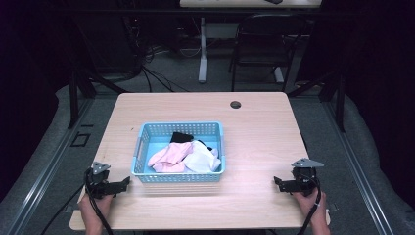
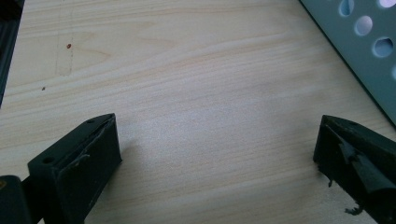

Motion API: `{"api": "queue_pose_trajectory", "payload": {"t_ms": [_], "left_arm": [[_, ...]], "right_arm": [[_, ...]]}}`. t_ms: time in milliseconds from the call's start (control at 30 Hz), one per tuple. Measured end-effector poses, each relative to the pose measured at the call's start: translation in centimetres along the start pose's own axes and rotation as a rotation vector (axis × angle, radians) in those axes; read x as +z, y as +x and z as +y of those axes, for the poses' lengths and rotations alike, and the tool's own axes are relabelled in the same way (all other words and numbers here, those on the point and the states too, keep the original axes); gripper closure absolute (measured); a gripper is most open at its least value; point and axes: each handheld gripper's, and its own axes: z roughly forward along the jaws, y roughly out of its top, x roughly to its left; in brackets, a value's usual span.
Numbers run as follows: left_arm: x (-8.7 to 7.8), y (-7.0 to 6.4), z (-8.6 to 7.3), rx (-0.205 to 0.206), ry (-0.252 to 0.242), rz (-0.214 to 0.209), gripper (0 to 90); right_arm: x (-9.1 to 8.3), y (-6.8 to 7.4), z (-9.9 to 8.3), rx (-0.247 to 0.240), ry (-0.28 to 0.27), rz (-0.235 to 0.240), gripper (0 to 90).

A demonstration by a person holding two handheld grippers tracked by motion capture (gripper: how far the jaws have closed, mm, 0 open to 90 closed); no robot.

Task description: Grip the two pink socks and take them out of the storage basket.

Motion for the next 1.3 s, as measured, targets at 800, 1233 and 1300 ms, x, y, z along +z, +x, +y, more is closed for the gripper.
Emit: {"api": "queue_pose_trajectory", "payload": {"t_ms": [800,1233,1300], "left_arm": [[-3.0,1.0,1.2,-0.005,-0.007,-0.014,0.2],[-7.7,-0.4,7.2,0.093,0.046,-0.097,0.2],[-8.3,-0.9,8.1,0.124,0.056,-0.106,0.2]], "right_arm": [[0.0,0.0,0.0,-0.001,-0.001,0.001,0.5],[0.0,0.0,0.0,0.000,-0.002,-0.001,0.7],[0.0,0.0,0.0,0.000,-0.002,-0.001,0.7]]}}
